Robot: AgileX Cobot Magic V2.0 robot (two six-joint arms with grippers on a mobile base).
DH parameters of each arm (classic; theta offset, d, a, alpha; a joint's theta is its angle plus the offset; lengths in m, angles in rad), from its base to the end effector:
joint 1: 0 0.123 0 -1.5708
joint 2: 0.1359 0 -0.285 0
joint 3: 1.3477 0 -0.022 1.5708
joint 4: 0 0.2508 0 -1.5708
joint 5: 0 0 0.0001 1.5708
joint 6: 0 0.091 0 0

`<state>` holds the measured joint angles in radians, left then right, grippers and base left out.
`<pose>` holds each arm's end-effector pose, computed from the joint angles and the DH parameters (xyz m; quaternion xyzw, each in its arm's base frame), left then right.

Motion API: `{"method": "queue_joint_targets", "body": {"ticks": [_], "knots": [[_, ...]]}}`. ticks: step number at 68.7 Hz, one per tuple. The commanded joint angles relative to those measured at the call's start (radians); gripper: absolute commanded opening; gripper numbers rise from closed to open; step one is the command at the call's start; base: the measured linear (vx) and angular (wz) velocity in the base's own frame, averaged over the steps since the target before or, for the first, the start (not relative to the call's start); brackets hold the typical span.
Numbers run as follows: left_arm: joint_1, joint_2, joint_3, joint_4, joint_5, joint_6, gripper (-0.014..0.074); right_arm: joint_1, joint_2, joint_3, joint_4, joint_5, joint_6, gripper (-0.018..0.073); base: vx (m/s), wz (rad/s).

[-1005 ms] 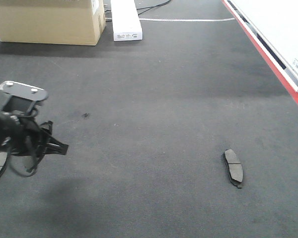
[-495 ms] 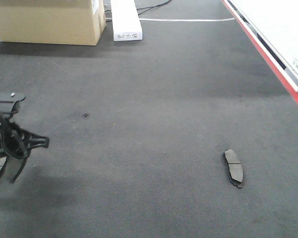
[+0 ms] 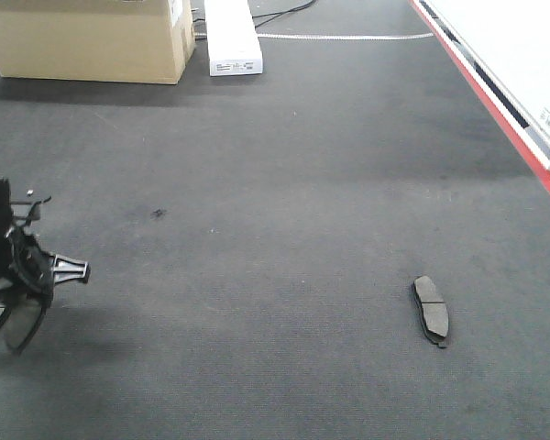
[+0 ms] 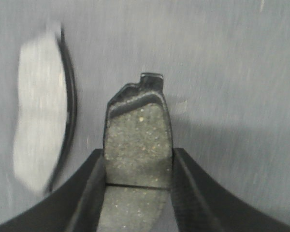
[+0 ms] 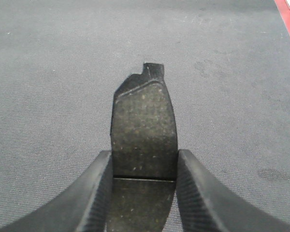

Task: Move and align brake pads A on conveyor
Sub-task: 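Lower the left gripper's pad beside the pad nearest it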

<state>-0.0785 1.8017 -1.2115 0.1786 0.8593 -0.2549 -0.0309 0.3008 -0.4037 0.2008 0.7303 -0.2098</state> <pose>0.3517 -0.0154 0.1993 -0.0366 0.9912 0.0550 0.1144 0.0620 0.0102 0.2668 -0.0454 0.8652 0.0354 0.4982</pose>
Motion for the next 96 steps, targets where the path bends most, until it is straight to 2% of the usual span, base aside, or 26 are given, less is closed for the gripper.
{"method": "queue_joint_targets", "body": {"ticks": [1,12,28,56,67,87,96], "knots": [[0.001,-0.018,-0.072,0.003,0.025,0.013,-0.0006,-0.008,0.009,-0.032,0.011,-0.084,-0.007,-0.0011,0.0,0.0],[0.001,0.026,-0.119,-0.002,0.063,0.013,-0.0006,-0.008,0.009,-0.032,0.011,-0.084,-0.007,-0.0011,0.0,0.0],[0.001,0.065,-0.14,-0.061,0.08,0.018,-0.0006,-0.008,0.009,-0.032,0.011,-0.084,-0.007,-0.0011,0.0,0.0],[0.001,0.092,-0.14,-0.062,0.085,0.038,0.0029,-0.008,0.009,-0.032,0.011,-0.084,-0.007,-0.0011,0.0,0.0],[0.001,0.092,-0.14,-0.061,0.086,0.04,0.0144,-0.008,0.009,-0.032,0.011,-0.084,-0.007,-0.0011,0.0,0.0],[0.001,0.051,-0.141,-0.059,0.065,0.112,0.0498,-0.008,0.009,-0.032,0.011,-0.084,-0.007,-0.0011,0.0,0.0],[0.001,0.007,-0.142,-0.048,0.023,0.121,0.0553,-0.008,0.009,-0.032,0.011,-0.084,-0.007,-0.0011,0.0,0.0]]}}
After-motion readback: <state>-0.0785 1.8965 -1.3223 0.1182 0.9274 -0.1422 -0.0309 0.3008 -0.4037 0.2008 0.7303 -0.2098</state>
